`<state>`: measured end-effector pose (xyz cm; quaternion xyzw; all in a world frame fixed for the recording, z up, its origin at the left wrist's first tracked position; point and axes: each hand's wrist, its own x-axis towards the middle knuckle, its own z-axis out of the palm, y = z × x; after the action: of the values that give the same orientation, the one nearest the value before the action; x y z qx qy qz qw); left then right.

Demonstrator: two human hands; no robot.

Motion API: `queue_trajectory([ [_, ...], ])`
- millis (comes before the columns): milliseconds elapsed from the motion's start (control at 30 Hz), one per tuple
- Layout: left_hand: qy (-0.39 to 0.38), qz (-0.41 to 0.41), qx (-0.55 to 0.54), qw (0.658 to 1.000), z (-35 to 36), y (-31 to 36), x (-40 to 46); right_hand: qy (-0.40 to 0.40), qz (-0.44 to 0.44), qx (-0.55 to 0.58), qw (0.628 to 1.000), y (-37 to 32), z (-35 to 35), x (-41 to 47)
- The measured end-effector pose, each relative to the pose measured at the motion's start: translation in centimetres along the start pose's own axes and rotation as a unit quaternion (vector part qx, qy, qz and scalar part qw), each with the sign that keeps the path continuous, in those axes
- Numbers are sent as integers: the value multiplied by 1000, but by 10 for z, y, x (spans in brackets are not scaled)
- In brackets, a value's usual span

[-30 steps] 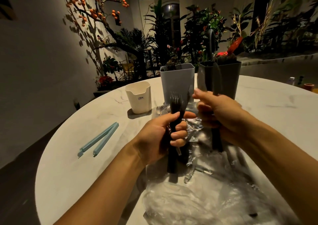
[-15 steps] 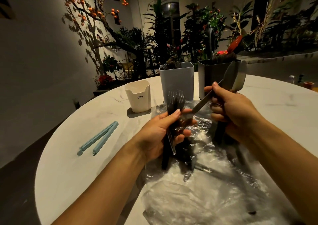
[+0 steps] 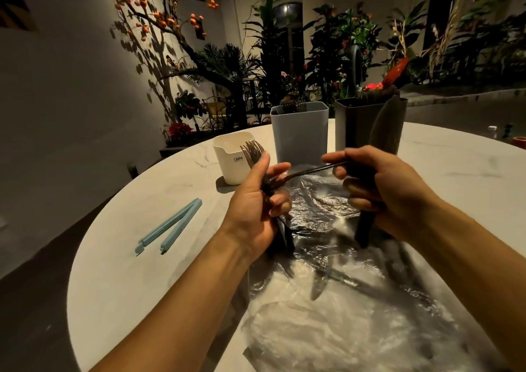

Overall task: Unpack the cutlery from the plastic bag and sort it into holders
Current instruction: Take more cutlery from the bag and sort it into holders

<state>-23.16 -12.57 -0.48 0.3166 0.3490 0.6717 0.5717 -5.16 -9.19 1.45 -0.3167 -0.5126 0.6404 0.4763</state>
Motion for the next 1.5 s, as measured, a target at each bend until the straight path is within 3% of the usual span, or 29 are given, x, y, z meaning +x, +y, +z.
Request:
queue_trajectory([
  [167, 75, 73, 13, 994, -4, 2, 4, -20, -22, -83, 996, 3, 3, 0],
  [333, 128, 72, -8, 989, -4, 2, 5, -39, -139, -254, 956, 4, 6, -5],
  [500, 94, 61, 2, 994, -5, 4, 4, -38, -193, -354, 915, 7, 7, -3],
  [633, 38, 64, -1, 997, -4, 7, 2, -24, -185, -402, 897, 10, 9, -1],
  [733, 27, 74, 8, 997, -4, 9, 3, -22, -136, -365, 921, 14, 15, -1],
  [867, 7, 84, 8, 996, 3, 5, 2, -48, -3, -239, 970, 15, 22, -1],
  [1100, 24, 41, 90, 995, 1, 0, -2, -137, 83, -200, 967, 13, 31, -8],
  [1200, 27, 42, 113, 992, 2, 3, -4, -107, 90, -196, 971, 11, 32, -9],
  [1367, 20, 21, 69, 997, 4, 3, -3, 1, 13, -151, 988, 14, 26, 3],
  [1500, -55, -27, 140, 988, 8, -1, -12, -21, 38, -36, 998, 14, 22, 5],
])
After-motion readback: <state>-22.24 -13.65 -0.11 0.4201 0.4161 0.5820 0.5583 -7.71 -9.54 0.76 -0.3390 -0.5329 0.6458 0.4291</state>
